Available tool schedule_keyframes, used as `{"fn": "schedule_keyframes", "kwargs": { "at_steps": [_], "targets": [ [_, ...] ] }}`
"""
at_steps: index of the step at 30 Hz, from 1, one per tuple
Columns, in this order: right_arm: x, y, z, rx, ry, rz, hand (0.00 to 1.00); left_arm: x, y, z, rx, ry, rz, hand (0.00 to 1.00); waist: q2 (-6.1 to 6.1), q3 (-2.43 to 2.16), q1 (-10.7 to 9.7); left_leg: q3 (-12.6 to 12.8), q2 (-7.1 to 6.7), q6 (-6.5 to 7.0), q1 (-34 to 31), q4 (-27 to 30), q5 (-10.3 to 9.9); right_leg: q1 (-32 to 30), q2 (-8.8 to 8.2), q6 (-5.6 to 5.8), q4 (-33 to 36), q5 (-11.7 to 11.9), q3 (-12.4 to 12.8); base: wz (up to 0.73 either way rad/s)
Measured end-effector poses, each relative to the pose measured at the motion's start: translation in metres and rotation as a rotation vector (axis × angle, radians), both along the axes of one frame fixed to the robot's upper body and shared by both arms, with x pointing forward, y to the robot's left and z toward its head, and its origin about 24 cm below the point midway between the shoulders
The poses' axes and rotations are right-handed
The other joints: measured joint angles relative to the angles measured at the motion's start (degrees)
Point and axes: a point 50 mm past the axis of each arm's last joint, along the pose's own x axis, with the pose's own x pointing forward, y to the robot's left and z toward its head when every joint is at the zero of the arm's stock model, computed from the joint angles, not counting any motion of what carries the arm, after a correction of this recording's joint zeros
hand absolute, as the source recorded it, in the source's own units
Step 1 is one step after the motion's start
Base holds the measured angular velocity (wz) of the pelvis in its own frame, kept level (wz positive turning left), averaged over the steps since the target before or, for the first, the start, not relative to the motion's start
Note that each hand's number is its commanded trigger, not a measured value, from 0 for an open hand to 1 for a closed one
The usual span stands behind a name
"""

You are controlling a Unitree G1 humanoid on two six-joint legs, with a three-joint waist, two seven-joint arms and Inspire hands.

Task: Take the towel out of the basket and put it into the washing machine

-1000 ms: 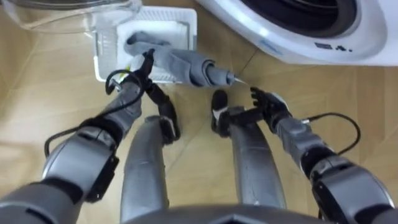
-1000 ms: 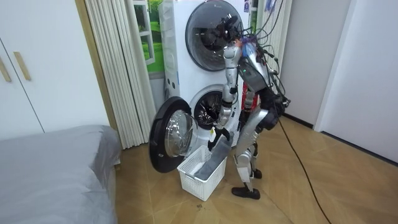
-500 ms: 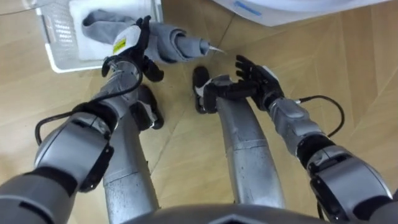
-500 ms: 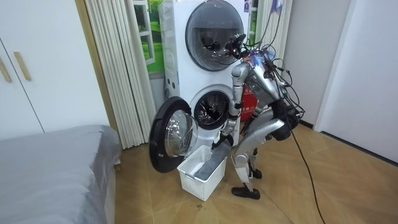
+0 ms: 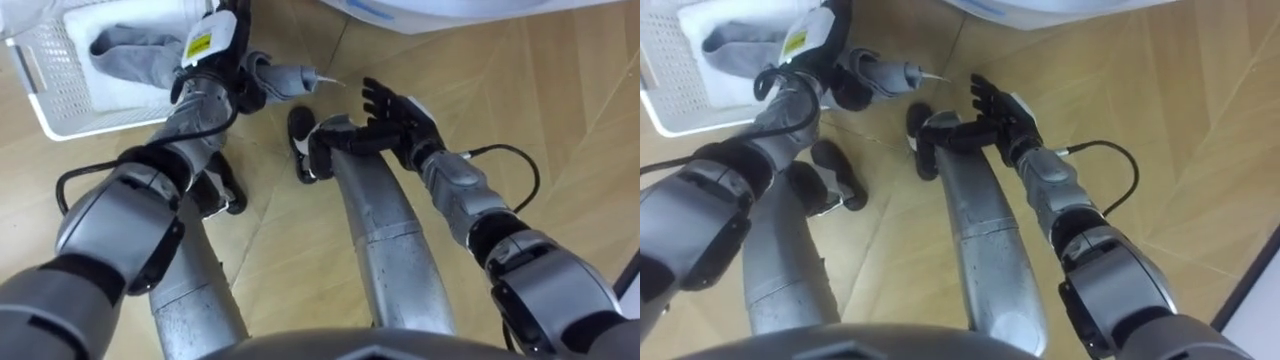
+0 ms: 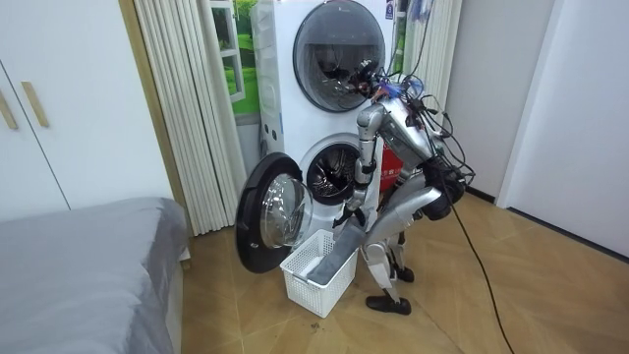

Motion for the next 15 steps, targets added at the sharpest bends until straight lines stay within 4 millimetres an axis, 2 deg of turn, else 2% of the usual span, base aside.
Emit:
{"fn": "schedule_keyframes", "kwargs": {
  "at_steps": [2, 8, 12, 15],
  "targets": [
    [0.000, 0.000, 0.000, 0.000, 0.000, -0.004, 0.00, 0.000, -0.003, -0.001, 0.014, 0.003, -0.018, 1.00, -0.08, 0.05, -0.1, 0.0, 0.54, 0.04, -0.1, 0.2, -0.3, 0.0, 0.07, -0.05, 0.1, -0.2, -0.2, -0.02],
    [0.000, 0.000, 0.000, 0.004, 0.000, -0.007, 0.00, -0.001, -0.007, -0.003, 0.015, 0.016, -0.036, 1.00, -0.12, 0.07, -0.2, 0.0, 0.45, 0.03, -0.5, 0.0, -0.5, -0.1, 0.09, 0.00, -0.4, -0.3, -0.5, -0.01],
    [0.000, 0.002, 0.001, 0.002, -0.004, 0.004, 0.00, -0.001, 0.000, -0.003, 0.021, 0.033, -0.024, 1.00, -0.41, 0.11, -0.6, 0.0, 0.43, 0.02, -0.5, -0.2, -0.5, -0.1, 0.08, 0.03, -0.6, -0.3, -0.5, 0.00],
    [0.000, 0.005, 0.001, 0.005, -0.007, 0.015, 0.00, -0.002, 0.006, -0.005, 0.035, 0.063, -0.021, 1.00, -1.07, 0.06, -1.2, 0.0, 0.47, 0.02, -0.6, -0.1, -0.5, -0.1, 0.09, 0.08, -0.7, -0.4, -0.5, 0.00]
  ]
}}
